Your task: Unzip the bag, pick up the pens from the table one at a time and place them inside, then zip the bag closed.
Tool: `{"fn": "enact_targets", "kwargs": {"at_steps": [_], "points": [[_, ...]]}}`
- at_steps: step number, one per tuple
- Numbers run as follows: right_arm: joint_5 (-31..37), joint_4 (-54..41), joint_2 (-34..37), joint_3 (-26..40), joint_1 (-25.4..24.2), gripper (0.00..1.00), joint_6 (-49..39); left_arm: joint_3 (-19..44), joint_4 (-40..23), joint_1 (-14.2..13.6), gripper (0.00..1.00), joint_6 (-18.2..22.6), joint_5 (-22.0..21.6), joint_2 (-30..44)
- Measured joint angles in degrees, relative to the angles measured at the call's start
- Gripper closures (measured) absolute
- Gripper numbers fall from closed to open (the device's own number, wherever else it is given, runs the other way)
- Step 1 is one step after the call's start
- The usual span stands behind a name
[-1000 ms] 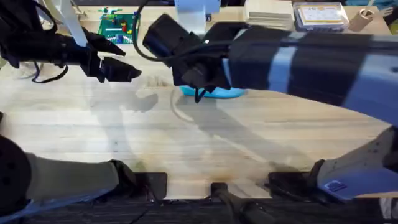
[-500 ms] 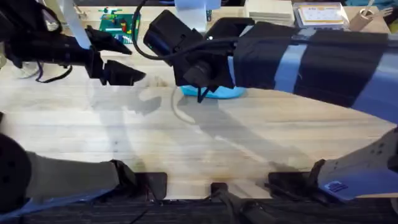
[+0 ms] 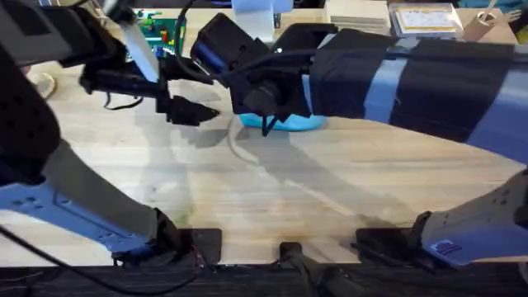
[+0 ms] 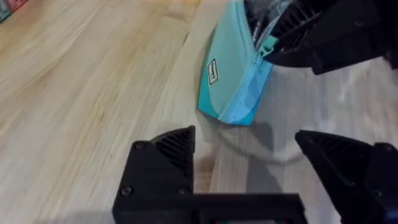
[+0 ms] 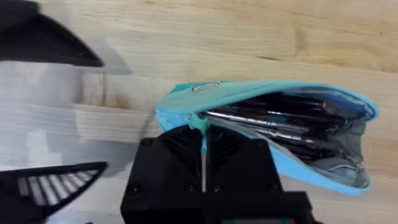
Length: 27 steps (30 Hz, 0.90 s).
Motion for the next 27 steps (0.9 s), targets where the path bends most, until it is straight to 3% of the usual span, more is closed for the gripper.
{"fn": "enact_targets", "kwargs": {"at_steps": [5, 12, 27], "points": [[0.00, -0.01, 0.00, 0.00, 0.00, 0.970, 0.00, 0.00, 3.60, -4.12, 0.008, 3.95, 1.20, 2.25], [0.00, -0.02, 0.00, 0.00, 0.00, 0.970, 0.00, 0.00, 6.08, -7.76, 0.007, 5.52, 2.60, 3.14], [0.00, -0.02, 0.00, 0.00, 0.00, 0.970, 0.00, 0.00, 10.01, -8.23, 0.007, 5.42, 7.16, 3.15]]}}
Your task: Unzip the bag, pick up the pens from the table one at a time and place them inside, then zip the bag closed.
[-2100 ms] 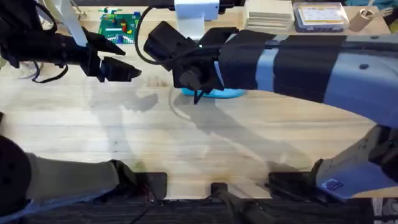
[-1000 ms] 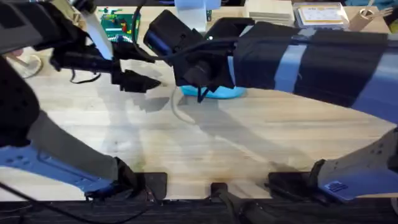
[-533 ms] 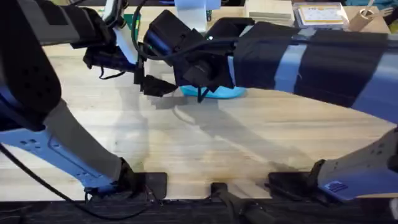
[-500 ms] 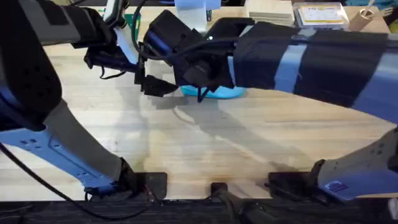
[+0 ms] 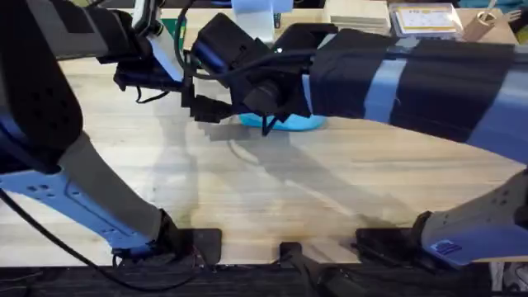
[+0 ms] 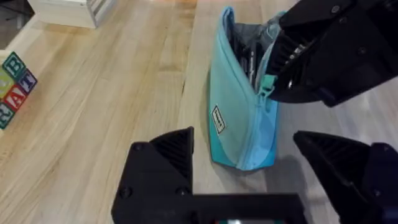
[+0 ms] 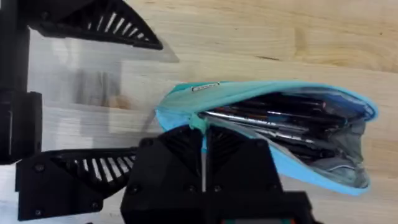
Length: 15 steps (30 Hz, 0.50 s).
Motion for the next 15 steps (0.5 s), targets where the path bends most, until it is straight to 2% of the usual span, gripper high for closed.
{"fn": "enact_targets", "kwargs": {"at_steps": [11, 15], "points": [[0.00, 0.00, -0.02, 0.00, 0.00, 0.970, 0.00, 0.00, 2.20, -3.18, 0.007, -0.63, 1.02, 0.57], [0.00, 0.00, 0.00, 0.00, 0.00, 0.970, 0.00, 0.00, 3.12, -3.33, 0.007, -0.98, 1.54, 2.16]]}}
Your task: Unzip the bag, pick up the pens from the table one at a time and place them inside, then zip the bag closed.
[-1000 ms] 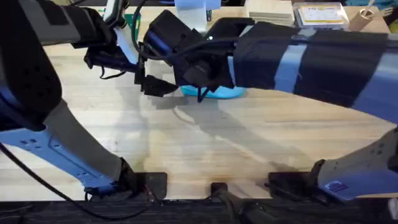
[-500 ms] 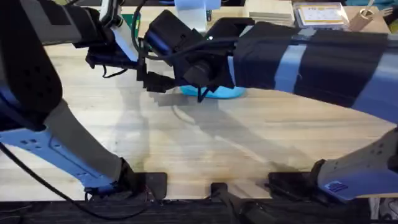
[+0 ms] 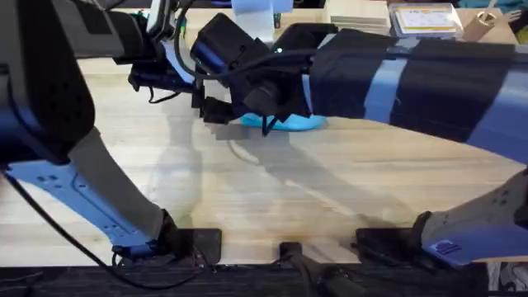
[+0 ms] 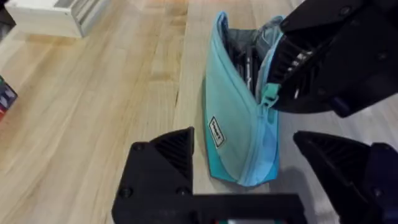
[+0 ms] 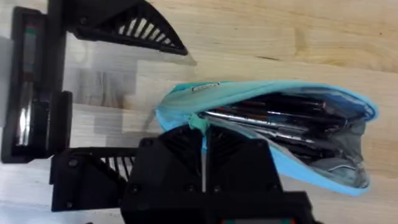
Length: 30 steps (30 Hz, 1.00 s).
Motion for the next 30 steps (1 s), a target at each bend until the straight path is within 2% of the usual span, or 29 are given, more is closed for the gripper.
{"fn": "enact_targets", "kwargs": {"at_steps": [10, 26, 27, 28, 30], "points": [[0.00, 0.00, 0.00, 0.00, 0.00, 0.970, 0.00, 0.00, -0.04, 0.04, 0.007, -0.72, 3.30, 3.93], [0.00, 0.00, 0.00, 0.00, 0.00, 0.970, 0.00, 0.00, -0.04, 0.04, 0.007, -0.72, 4.11, 3.93], [0.00, 0.00, 0.00, 0.00, 0.00, 0.970, 0.00, 0.00, -0.07, 0.04, 0.024, -0.90, 4.16, 3.93], [0.00, 0.00, 0.00, 0.00, 0.00, 0.970, 0.00, 0.00, -0.21, 0.05, 0.151, -1.08, 4.16, 3.93], [0.01, 0.00, -0.02, 0.00, 0.00, 0.970, 0.00, 0.00, -0.20, 0.04, 0.478, -1.10, 4.17, 3.93]]}}
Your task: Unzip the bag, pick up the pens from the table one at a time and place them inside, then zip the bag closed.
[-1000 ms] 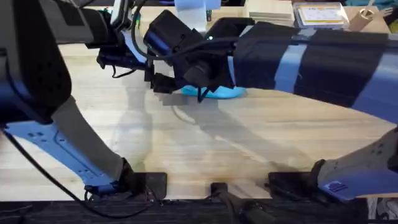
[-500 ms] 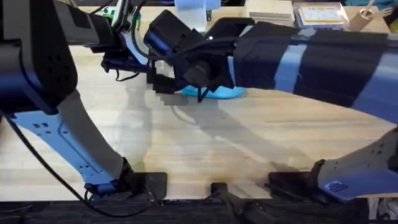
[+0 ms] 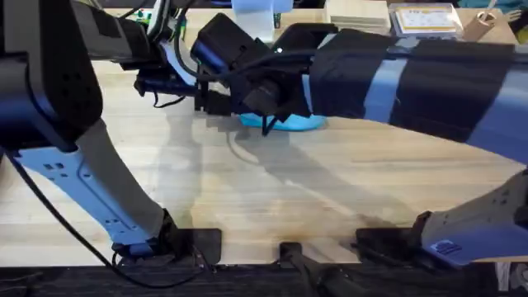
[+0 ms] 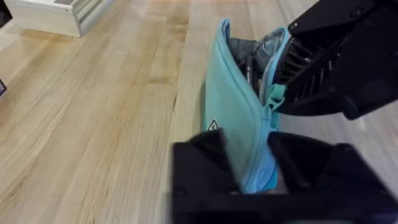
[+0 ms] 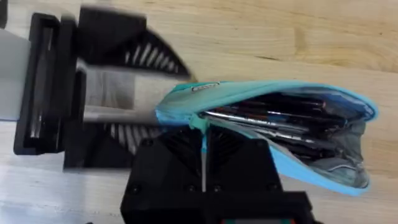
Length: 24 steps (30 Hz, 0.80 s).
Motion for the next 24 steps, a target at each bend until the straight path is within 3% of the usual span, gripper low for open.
{"fn": "enact_targets", "kwargs": {"at_steps": [2, 3, 4, 24], "points": [[-0.01, 0.00, 0.02, 0.00, 0.00, 0.970, 0.00, 0.00, -0.13, 0.00, 0.802, -0.01, -0.02, 0.00], [0.01, 0.00, 0.02, 0.00, 0.00, 0.970, 0.00, 0.00, -0.34, 0.00, 0.911, 0.02, -0.03, 0.00], [0.01, 0.00, 0.02, 0.00, 0.00, 0.970, 0.00, 0.00, -0.23, -0.07, 0.944, 0.04, -0.04, 0.00], [0.01, -7.68, 0.01, 0.44, -1.68, 0.970, -0.02, 0.00, -0.44, -0.37, 0.957, -0.06, -0.07, 0.00]]}}
